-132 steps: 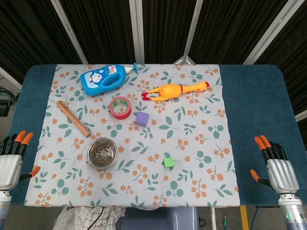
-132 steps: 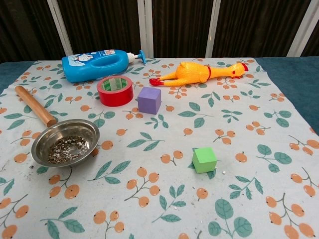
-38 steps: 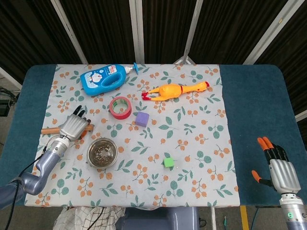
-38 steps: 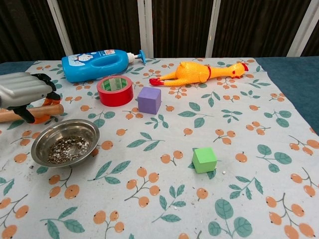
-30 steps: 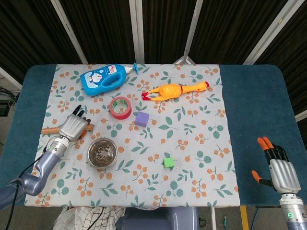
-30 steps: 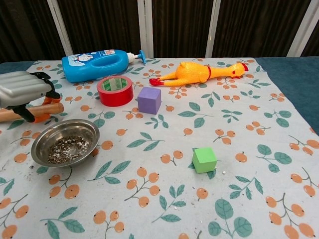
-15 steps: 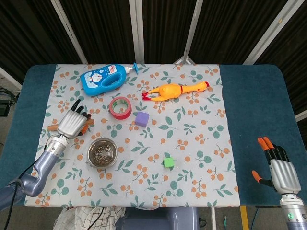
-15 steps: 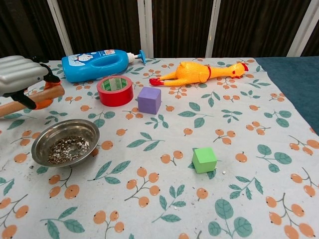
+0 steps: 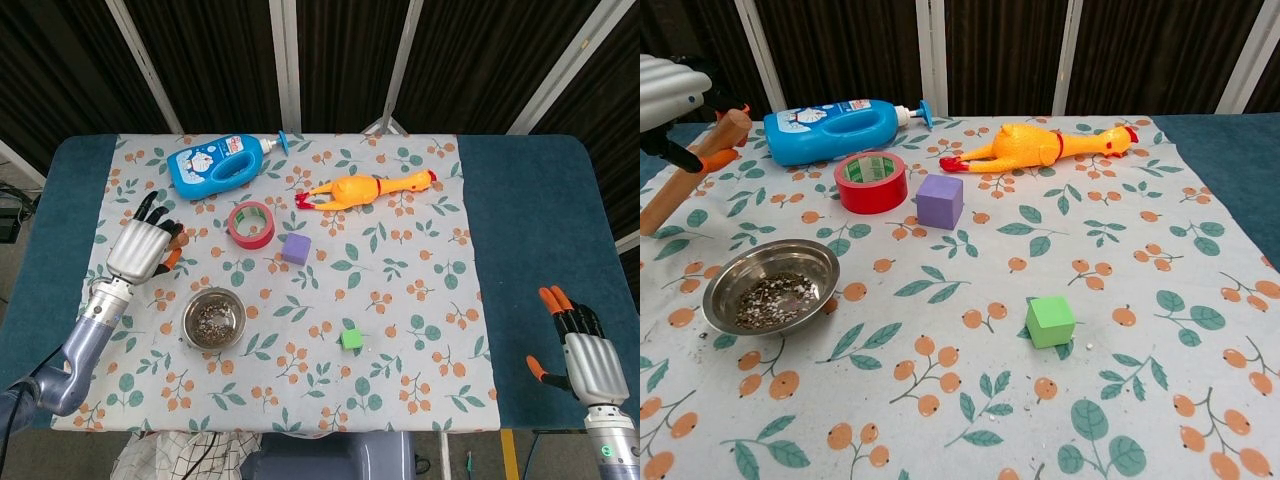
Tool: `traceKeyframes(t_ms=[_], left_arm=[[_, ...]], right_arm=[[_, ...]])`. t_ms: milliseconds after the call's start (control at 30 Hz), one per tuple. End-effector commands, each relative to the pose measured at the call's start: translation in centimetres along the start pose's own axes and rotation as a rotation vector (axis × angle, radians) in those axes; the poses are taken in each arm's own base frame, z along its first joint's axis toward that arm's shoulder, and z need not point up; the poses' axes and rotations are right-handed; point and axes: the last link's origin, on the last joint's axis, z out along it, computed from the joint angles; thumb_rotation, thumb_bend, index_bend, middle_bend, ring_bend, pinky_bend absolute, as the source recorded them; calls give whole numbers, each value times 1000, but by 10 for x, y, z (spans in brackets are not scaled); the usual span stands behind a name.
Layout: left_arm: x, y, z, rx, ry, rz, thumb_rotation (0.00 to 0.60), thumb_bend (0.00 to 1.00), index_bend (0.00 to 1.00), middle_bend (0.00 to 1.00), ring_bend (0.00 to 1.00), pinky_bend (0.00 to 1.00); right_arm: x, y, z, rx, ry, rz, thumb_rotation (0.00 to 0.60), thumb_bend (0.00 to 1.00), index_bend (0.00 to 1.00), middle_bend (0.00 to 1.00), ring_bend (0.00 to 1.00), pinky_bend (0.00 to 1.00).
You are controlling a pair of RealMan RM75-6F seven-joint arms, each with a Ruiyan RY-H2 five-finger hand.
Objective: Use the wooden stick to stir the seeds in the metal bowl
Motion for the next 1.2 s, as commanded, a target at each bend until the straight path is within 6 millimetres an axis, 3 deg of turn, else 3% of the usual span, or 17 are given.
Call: traceKeyframes(t_ms=[33,467,867,1200], left_arm=[[5,-2,-3,5,12,1,600,1000,607,733,237,0],[30,5,-4,5,88,-57,600,1000,607,749,248,0],[62,37,-9,32,231,-343,600,1000,607,749,256,0],[77,72,-16,-6,278,-523,600,1000,607,756,256,0]], right_arm=[[0,0,0,-1,1,0,600,319,0,0,0,0],[0,1,-1,-7,4,-2,600,320,0,0,0,0],[0,2,-1,-10,4,0,600,320,0,0,0,0],[1,2,-2,-12,5,-1,600,319,0,0,0,0]])
